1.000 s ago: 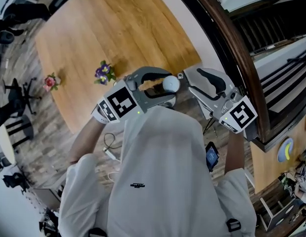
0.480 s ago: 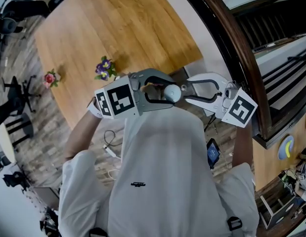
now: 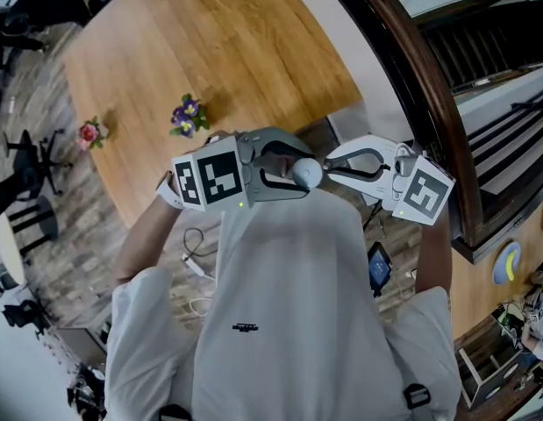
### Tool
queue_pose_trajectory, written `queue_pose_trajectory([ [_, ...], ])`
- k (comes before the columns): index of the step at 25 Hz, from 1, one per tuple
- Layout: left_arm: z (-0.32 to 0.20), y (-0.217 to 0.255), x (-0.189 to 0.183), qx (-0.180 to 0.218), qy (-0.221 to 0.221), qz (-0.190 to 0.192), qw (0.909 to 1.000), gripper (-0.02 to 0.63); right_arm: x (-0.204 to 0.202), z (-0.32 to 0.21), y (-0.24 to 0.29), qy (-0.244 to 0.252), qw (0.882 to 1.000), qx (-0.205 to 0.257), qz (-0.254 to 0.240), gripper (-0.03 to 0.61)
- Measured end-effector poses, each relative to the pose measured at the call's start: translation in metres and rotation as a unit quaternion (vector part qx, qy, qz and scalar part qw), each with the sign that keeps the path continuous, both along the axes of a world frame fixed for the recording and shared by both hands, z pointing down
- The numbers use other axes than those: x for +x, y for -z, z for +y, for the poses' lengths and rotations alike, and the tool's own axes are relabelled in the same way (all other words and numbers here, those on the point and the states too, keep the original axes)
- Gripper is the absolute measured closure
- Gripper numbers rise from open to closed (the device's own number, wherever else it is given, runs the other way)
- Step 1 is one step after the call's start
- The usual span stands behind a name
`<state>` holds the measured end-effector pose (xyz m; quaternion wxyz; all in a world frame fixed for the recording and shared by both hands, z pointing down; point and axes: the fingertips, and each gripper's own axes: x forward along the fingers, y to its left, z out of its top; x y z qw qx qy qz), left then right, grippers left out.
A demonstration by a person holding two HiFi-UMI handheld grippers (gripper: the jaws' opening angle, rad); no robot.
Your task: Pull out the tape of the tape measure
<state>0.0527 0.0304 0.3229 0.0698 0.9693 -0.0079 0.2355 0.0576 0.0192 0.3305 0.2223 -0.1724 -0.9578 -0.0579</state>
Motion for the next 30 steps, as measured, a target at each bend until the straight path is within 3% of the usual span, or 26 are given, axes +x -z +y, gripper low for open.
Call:
queue_pose_trajectory([
  [6,-0.008,0.004,-0.001,-0.003,0.033,0.019,0.9993,0.377,0.001,-0.009,0.001,-0.038,0.999,0.001,0.010,0.526],
  [18,-0.034,0.000,-0.007,0.011,0.081,0.017,0.9965,0.377,0.008,-0.041,-0.002,-0.142,0.989,0.046,0.006,0.531],
  [19,-0.036,0.000,-0.008,0.012,0.084,0.017,0.9962,0.377,0.009,-0.043,-0.002,-0.151,0.987,0.048,0.006,0.566],
  [22,-0.041,0.000,-0.012,0.015,0.094,0.013,0.9954,0.377,0.016,-0.052,-0.002,-0.178,0.982,0.060,0.007,0.569],
  [27,-0.047,0.001,-0.024,0.016,0.116,0.013,0.9930,0.377,0.030,-0.066,0.004,-0.208,0.976,0.064,-0.015,0.569],
  [30,-0.050,0.002,-0.032,0.017,0.127,0.009,0.9917,0.377,0.029,-0.074,0.012,-0.233,0.970,0.045,-0.062,0.571],
])
